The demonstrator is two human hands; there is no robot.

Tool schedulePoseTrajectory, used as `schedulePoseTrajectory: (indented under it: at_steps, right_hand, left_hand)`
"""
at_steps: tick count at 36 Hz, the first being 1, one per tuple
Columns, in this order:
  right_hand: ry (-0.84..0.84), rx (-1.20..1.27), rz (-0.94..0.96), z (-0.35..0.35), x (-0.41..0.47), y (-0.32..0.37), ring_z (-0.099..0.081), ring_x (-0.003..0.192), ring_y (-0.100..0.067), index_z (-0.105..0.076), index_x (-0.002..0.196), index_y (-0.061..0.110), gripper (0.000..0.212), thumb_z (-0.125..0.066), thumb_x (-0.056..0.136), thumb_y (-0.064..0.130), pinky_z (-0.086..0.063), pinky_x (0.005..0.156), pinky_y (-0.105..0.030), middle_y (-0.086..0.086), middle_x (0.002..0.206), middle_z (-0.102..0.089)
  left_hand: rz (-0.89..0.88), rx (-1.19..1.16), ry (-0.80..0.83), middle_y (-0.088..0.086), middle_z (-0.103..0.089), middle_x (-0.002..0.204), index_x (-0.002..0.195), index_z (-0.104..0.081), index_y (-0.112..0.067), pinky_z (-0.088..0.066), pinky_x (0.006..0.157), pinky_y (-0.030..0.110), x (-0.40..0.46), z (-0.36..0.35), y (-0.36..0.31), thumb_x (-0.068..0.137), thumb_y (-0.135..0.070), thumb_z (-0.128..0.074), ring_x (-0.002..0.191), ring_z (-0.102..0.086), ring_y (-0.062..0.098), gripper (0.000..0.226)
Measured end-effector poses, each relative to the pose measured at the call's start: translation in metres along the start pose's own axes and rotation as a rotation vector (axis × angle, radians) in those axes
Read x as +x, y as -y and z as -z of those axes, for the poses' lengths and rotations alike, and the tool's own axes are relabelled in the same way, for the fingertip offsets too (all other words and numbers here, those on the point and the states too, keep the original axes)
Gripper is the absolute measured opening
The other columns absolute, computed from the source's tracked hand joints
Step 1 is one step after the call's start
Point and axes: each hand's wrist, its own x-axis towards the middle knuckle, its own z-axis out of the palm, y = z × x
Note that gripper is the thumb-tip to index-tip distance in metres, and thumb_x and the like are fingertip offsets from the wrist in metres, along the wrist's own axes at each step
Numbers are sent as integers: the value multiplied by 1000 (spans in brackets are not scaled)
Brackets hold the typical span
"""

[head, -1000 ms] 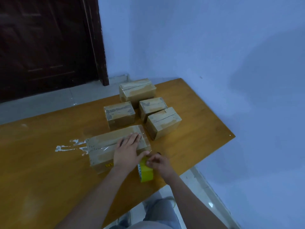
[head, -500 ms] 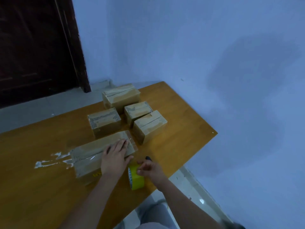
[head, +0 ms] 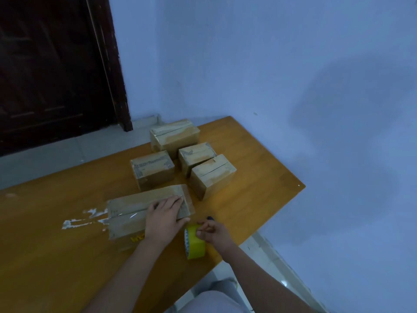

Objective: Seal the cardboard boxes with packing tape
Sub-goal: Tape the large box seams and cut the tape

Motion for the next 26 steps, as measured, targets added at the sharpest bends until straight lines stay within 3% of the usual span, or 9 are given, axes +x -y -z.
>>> schedulePoseTrajectory:
  at_steps: [4, 7, 9, 12, 16, 20, 23, 26]
  right_hand:
    - [19, 1, -11, -1, 4, -1, -57, 104, -9, -62, 77, 12, 10, -71, 82, 8, -50, 82, -25, 3, 119, -58]
    - [-21, 30, -27, -2, 7, 0, -57, 102, -9, -62, 78, 11, 10, -69, 83, 9, -50, 91, -36, 8, 111, -59]
    - [-81, 45, -38, 0, 9, 1, -59, 100, -15, -60, 78, 10, 10, -69, 84, 9, -48, 96, -44, 7, 104, -62]
    - [-127, 59, -36, 1, 12, 4, -58, 96, -19, -58, 77, 7, 12, -67, 84, 4, -48, 92, -41, 3, 98, -63]
    - [-125, 34, -56, -8, 15, 4, -59, 99, -17, -60, 74, 10, 13, -70, 82, 6, -48, 94, -41, 4, 105, -63]
    - [-189, 66, -67, -15, 15, -1, -58, 100, -21, -60, 77, 11, 11, -69, 84, 10, -47, 90, -41, 3, 104, -63]
    - [-203, 69, -81, -14, 17, -2, -57, 91, -20, -60, 77, 13, 12, -69, 84, 12, -49, 79, -35, 0, 95, -62]
    - [-204, 40, -84, -14, 19, -2, -56, 89, -20, -58, 74, 15, 15, -70, 84, 13, -47, 81, -37, 1, 91, -62]
  left_hand:
    - [7, -56, 38, -4, -63, 120, 118, -64, -20, -41, 91, 45, -5, 7, 4, 70, -48, -77, 111, -58, 20, 58]
    - [6, -68, 105, -7, -51, 130, 127, -53, -24, -28, 102, 41, -7, 14, 6, 79, -53, -61, 125, -45, 17, 56]
    - [3, -78, 112, -7, -51, 126, 122, -53, -24, -28, 100, 40, -9, 17, 8, 77, -63, -46, 124, -44, 17, 60]
    - [31, -179, 68, -3, -55, 116, 114, -57, -21, -31, 96, 37, -9, 25, 8, 73, -69, -23, 115, -49, 18, 73]
    - [142, -315, -23, 1, -47, 126, 122, -52, -13, -39, 99, 36, 8, 27, 8, 90, -49, -47, 122, -44, 21, 49]
    - [194, -263, 99, 3, -31, 147, 142, -33, -13, -19, 116, 34, 26, 23, 6, 92, -46, -50, 138, -24, 20, 63]
    - [224, -173, 199, 3, -39, 143, 142, -34, -15, -18, 116, 34, 36, 19, 6, 90, -47, -49, 135, -31, 21, 63]
    - [239, -137, 190, 0, -49, 130, 134, -44, -18, -22, 110, 33, 37, 13, 6, 86, -49, -50, 124, -41, 19, 58]
